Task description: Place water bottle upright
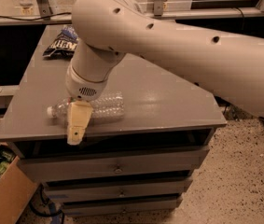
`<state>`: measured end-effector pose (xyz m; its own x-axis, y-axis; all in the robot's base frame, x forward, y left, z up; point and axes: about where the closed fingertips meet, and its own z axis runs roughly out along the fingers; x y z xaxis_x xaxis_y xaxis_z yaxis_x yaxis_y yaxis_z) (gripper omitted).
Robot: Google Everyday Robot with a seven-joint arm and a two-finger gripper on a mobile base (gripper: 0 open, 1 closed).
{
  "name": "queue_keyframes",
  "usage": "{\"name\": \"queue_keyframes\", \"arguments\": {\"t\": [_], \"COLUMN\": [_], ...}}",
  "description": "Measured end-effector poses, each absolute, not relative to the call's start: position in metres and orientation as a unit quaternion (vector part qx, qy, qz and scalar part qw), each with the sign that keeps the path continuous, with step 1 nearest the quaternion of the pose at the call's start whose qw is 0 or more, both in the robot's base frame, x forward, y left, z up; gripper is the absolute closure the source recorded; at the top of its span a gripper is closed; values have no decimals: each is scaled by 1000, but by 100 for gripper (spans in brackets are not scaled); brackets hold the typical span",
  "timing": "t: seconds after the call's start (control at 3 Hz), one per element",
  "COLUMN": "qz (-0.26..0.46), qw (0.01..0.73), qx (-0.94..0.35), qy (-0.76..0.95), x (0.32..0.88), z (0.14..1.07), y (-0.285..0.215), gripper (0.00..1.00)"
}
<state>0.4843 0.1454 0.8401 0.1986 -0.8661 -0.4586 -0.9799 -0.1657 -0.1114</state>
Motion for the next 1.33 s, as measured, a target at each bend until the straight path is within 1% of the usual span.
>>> {"name": "queue_keyframes", "arguments": {"t": [0.33, 1.33], "qz": [132, 128], "qw": [192, 176], "qx": [-751, -737], "qy": [617, 640], "x": [490, 487], "z": [840, 825], "y": [140, 122], "gripper": [17, 86]}}
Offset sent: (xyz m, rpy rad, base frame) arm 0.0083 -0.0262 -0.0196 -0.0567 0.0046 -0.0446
